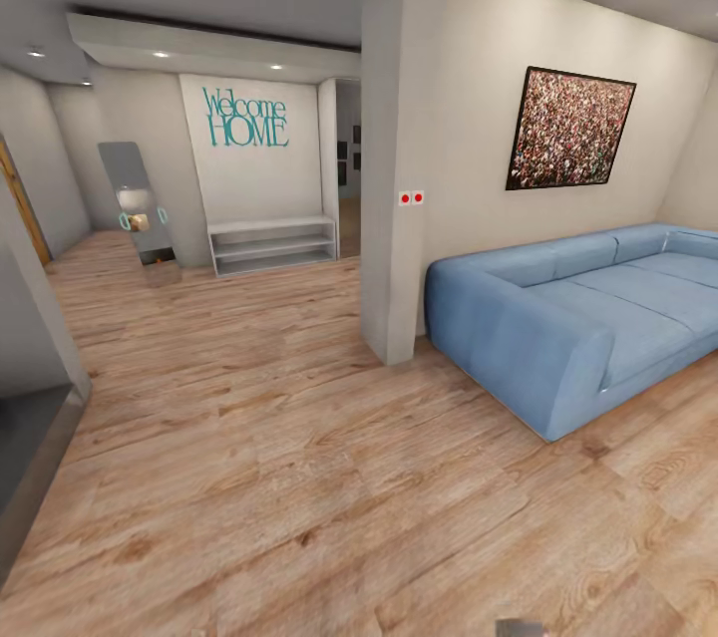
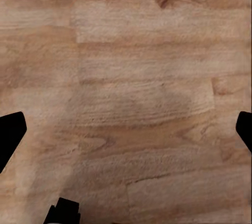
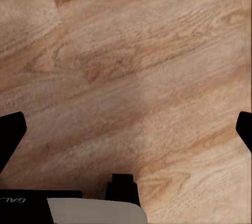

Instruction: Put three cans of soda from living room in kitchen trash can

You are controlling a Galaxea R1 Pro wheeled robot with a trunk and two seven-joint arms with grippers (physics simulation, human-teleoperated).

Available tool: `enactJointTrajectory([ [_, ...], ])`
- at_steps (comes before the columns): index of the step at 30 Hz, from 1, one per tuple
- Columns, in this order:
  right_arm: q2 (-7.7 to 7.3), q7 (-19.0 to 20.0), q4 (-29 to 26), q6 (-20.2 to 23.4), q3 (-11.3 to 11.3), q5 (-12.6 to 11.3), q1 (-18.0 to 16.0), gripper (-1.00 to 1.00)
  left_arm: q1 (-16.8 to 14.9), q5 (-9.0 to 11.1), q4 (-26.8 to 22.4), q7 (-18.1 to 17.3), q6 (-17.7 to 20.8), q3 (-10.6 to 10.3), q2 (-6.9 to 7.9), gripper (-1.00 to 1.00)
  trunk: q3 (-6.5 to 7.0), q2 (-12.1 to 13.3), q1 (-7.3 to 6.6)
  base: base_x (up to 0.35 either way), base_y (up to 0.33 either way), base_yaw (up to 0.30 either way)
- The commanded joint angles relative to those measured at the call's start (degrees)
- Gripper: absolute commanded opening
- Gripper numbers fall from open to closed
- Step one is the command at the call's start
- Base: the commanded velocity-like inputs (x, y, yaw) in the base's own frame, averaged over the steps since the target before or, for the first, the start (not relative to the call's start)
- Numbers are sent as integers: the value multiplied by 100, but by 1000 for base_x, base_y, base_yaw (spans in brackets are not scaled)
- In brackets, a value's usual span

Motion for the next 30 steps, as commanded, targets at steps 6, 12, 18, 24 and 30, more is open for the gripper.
enactJointTrajectory([
  [6, -147, 267, -2280, 1387, 176, 11, -79, 100, 76, 56, -1379, 366, 943, 69, -280, 100, -2, 0, 0, 0, 0, 0],
  [12, -213, 966, -3502, 2069, 261, 17, -86, 100, -334, 328, -1532, 746, 1533, 409, -404, 100, -2, 0, 0, 0, 0, 0],
  [18, -306, 1173, -5003, 3126, 328, 17, 393, 100, -441, 1206, -1569, 887, 1638, 547, -453, 100, -2, 0, 0, 0, 0, 0],
  [24, -338, 1215, -6138, 4097, 1069, 58, 773, 100, -304, 1460, -1947, 1112, 1138, 564, -562, 100, 0, 0, 0, 0, 0, 31],
  [30, -291, 1200, -6035, 4129, 1543, 70, 752, 100, -10, 1480, -2331, 1252, 858, 559, -588, 100, 7, 0, 0, 0, 0, 257],
])
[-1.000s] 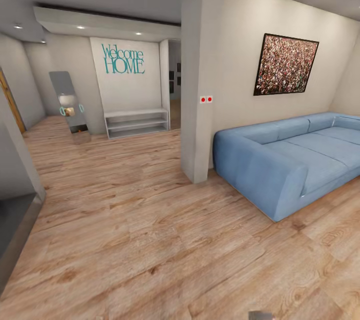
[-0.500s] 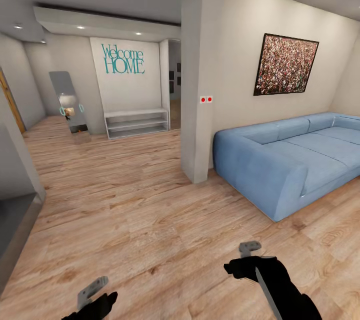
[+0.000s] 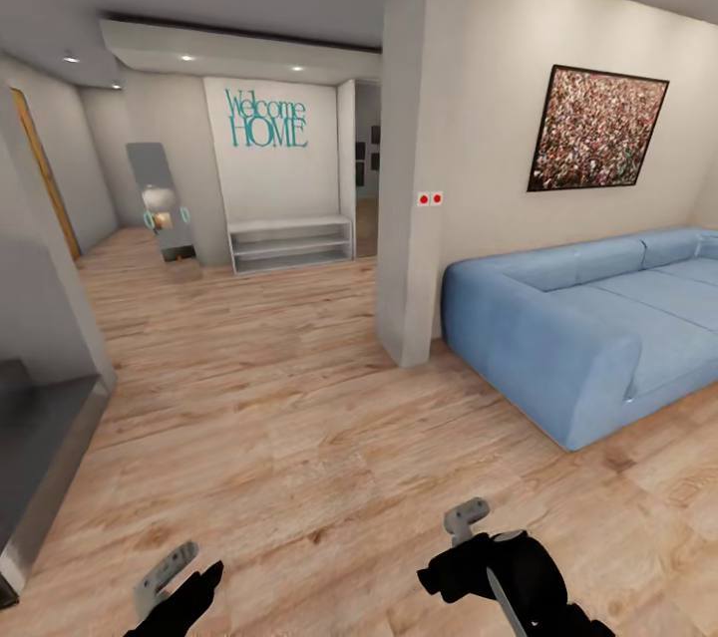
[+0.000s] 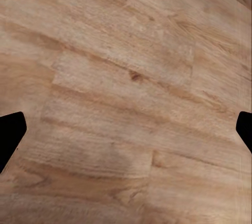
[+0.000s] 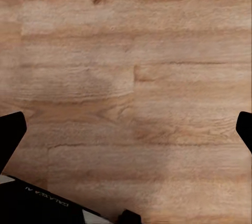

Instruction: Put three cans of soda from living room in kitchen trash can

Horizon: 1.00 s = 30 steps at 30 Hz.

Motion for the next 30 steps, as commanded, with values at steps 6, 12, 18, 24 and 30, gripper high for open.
enactJointTrajectory([
  [6, 13, -15, 268, 0, 230, 14, -58, 100, 61, -2, -30, 36, -49, -6, -7, 100, 1, 0, 0, -28, 0, 291],
  [12, 23, -29, 647, 0, 258, -10, -556, 100, 70, 5, -41, 47, -49, -11, -14, 100, 1, 0, 0, -235, 105, 297],
  [18, 207, -32, 1098, 0, 266, 5, -768, 100, 71, 6, -63, 49, -48, -12, -21, 100, 1, 0, 0, -278, 185, 298],
  [24, 323, -34, 1261, 0, 304, 19, -831, 100, 71, 7, -89, 46, -48, -13, -31, 100, 1, 0, 0, -277, 219, 298],
  [30, 346, -35, 1294, 0, 315, 22, -844, 100, 71, 6, -97, 42, -48, -13, -46, 100, 1, 0, 0, -215, 168, 298],
])
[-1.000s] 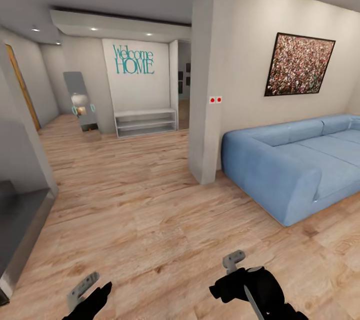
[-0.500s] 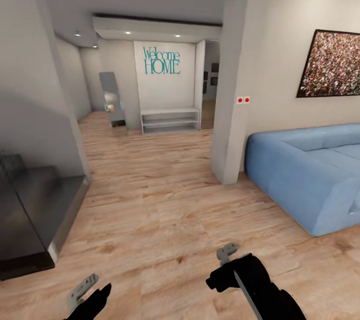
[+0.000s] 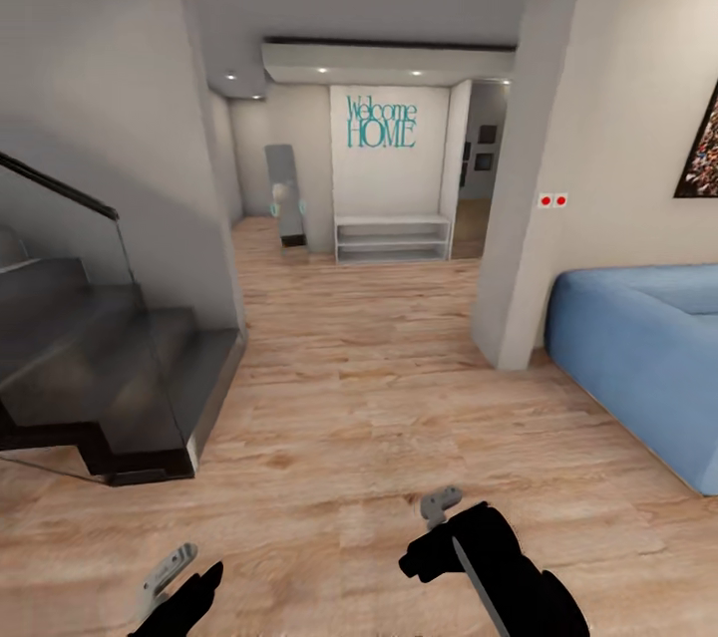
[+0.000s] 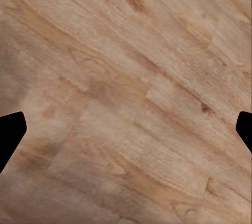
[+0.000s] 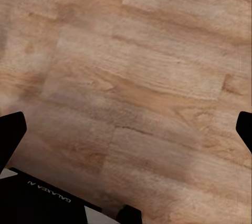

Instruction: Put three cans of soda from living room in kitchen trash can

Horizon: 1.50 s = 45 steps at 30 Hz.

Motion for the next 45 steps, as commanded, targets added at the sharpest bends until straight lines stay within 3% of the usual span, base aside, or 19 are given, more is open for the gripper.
enactJointTrajectory([
  [1, 2, 0, 2, 0, 1, 0, -1, 100, 0, 0, 1, 0, 2, 0, -1, 100, 0, 0, 0, -107, 80, 298],
  [15, 20, -4, 144, 0, -15, 0, -25, 100, 0, -9, 6, -13, 10, 0, 4, 100, 0, 0, 0, -27, 20, 298],
  [21, 154, -8, 882, 0, -48, -5, -466, 100, 0, -5, -374, -27, 182, 57, 70, 100, 0, 0, 0, 0, 0, 298],
  [23, 277, -8, 1161, 0, -36, 5, -552, 100, -5, -8, -467, -27, 346, 76, 88, 100, 0, 0, 0, 0, 0, 298],
  [33, 383, -12, 1300, -93, -26, 13, -592, 100, -116, -8, -512, -17, 473, 107, 99, 100, 0, 0, 0, 0, 0, 298],
  [38, 386, -12, 1310, -106, -29, 11, -593, 100, -269, 16, -497, -16, 805, 503, 98, 100, 0, 0, 0, 0, 0, 298],
  [40, 388, -11, 1313, -109, -36, 10, -593, 100, -268, 212, -502, -20, 841, 692, 104, 100, 0, 0, 0, 0, 0, 298],
  [44, 393, -15, 1389, -111, -42, 9, -598, 100, -242, 382, -505, -19, 963, 775, 131, 100, 0, 0, 0, 0, 0, 298],
  [45, 398, -14, 1807, -140, -54, 7, -778, 100, -213, 451, -577, -18, 1294, 812, 159, 100, 0, 0, 0, 0, 0, 298],
])
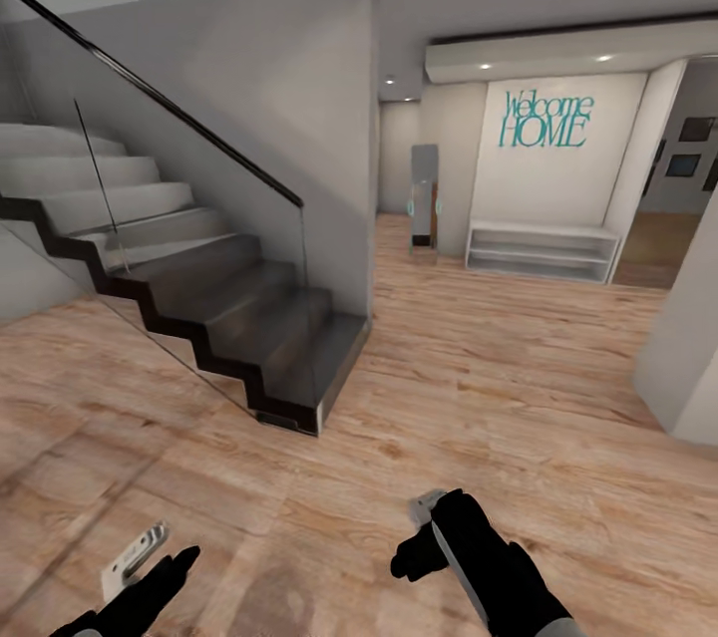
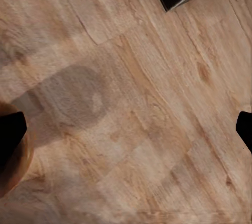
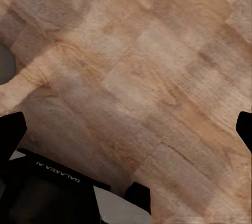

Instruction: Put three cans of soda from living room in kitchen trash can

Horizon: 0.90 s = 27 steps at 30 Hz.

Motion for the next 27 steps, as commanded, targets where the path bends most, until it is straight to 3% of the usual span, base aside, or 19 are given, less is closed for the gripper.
enactJointTrajectory([
  [1, 4, -1, 51, -17, -1, -11, -20, 100, 3, 1, -18, 2, 55, 3, 7, 100, 0, 0, 0, 0, 0, 298],
  [7, 36, 5, 187, -299, -17, -74, -73, 100, 11, -7, -33, 8, 546, -2, 61, 100, 0, 0, 0, 0, 0, 298],
  [13, 53, 0, 198, -672, -45, -100, -71, 100, 10, 16, -8, -17, 857, 173, 135, 100, 0, 0, 0, 0, 0, 298],
  [17, 191, -3, 392, -978, -50, -104, -68, 100, 4, 83, 19, -30, 1142, 279, 159, 100, 0, 0, 0, 0, 0, 298],
  [20, 240, -3, 564, -1202, -43, -86, -68, 100, 3, 236, 28, -6, 1230, 359, 247, 100, 0, 0, 0, 0, 0, 298],
  [27, 318, -3, 933, -1278, -47, -99, -132, 100, 3, 268, 70, 11, 1245, 391, 327, 100, 0, 0, 0, 0, 0, 298],
])
